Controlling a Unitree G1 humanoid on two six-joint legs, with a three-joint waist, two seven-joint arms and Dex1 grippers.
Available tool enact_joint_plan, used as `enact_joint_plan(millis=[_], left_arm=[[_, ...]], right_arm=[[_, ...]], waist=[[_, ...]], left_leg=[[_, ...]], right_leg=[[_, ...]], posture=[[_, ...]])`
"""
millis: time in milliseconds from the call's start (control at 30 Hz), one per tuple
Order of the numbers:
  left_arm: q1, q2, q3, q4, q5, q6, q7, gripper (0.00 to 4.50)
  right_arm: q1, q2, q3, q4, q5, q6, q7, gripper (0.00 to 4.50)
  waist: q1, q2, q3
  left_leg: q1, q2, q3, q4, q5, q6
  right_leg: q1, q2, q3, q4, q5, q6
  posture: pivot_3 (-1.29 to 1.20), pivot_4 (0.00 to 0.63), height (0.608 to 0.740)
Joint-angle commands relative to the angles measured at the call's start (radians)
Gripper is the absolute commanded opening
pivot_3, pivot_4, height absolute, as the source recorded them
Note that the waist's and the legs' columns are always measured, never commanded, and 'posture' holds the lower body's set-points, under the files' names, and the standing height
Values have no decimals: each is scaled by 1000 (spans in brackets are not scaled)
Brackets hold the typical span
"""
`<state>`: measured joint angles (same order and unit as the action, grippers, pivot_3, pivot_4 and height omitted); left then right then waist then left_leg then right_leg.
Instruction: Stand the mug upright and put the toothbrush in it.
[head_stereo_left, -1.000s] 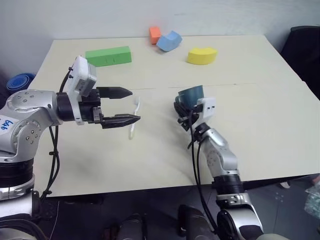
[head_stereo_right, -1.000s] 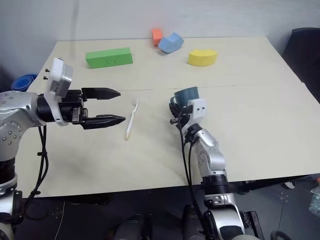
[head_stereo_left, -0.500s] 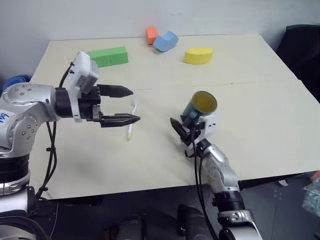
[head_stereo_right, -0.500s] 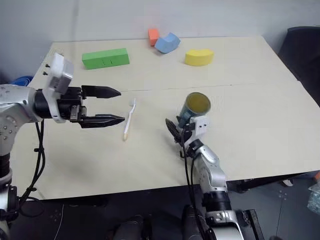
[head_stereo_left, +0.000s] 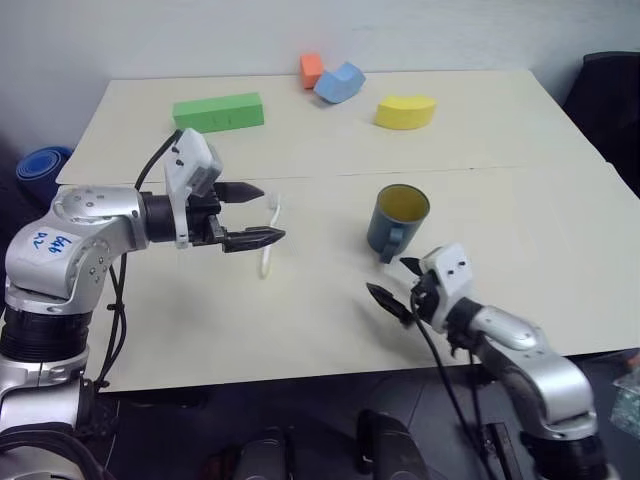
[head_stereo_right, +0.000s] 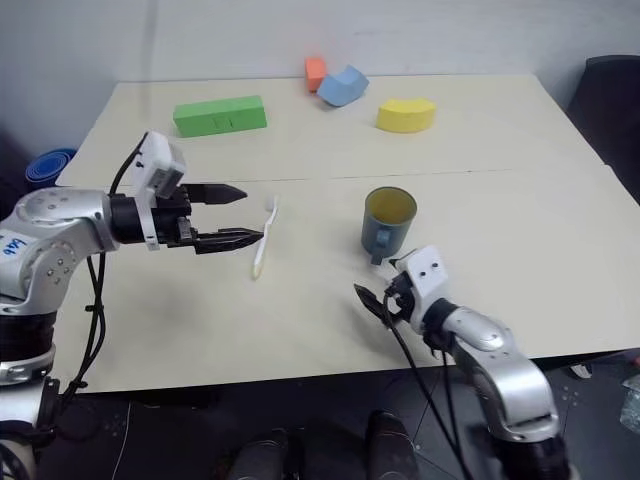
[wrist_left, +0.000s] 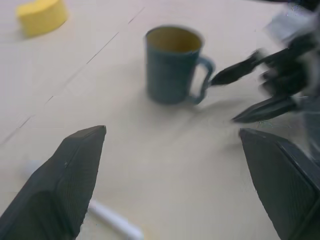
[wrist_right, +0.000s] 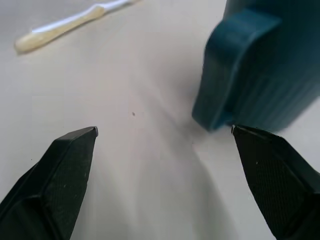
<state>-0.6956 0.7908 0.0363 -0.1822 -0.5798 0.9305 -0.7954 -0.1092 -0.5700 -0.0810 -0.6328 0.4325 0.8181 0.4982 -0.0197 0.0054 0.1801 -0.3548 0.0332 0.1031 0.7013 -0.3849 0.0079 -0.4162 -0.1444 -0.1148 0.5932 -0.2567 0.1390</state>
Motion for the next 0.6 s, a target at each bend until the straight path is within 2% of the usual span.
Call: enact_joint_plan(millis=[33, 167, 267, 400, 600], left_arm=[[-34, -49, 39, -4, 27, 187, 184, 4500], [-91, -122, 25, 41, 73, 325, 326, 4500], [-132, -185, 16, 136, 113, 332, 392, 4500], [-229, -306, 34, 341, 153, 274, 463, 4500], [-327, -385, -62, 562, 245, 159, 459, 4500]], right_arm=[[-20, -122, -231, -144, 205, 136, 86, 4478], [-112, -302, -446, -163, 522, 260, 182, 4478], [-157, -401, -484, -146, 672, 305, 219, 4478], [-204, -449, -468, -135, 714, 283, 204, 4478], [-233, -483, -448, -122, 764, 260, 189, 4478]], waist=[[9, -2, 0], [23, -6, 1], [26, -6, 1], [42, -9, 1], [47, -12, 1]], left_leg=[[0, 0, 0, 0, 0, 0], [0, -1, 0, 0, 1, 2], [0, -1, 0, 0, 1, 2], [0, -1, -1, 0, 1, 2], [-1, -2, 0, 1, 1, 3]], right_leg=[[0, 0, 0, 0, 0, 0], [1, 0, 1, 0, 0, 0], [1, 0, 1, -1, 0, 0], [1, -1, 0, -1, 0, 0], [1, -2, -1, -2, 0, 0]], posture=[[0, 150, 740], [0, 150, 740], [0, 150, 740], [0, 150, 740], [0, 150, 740]])
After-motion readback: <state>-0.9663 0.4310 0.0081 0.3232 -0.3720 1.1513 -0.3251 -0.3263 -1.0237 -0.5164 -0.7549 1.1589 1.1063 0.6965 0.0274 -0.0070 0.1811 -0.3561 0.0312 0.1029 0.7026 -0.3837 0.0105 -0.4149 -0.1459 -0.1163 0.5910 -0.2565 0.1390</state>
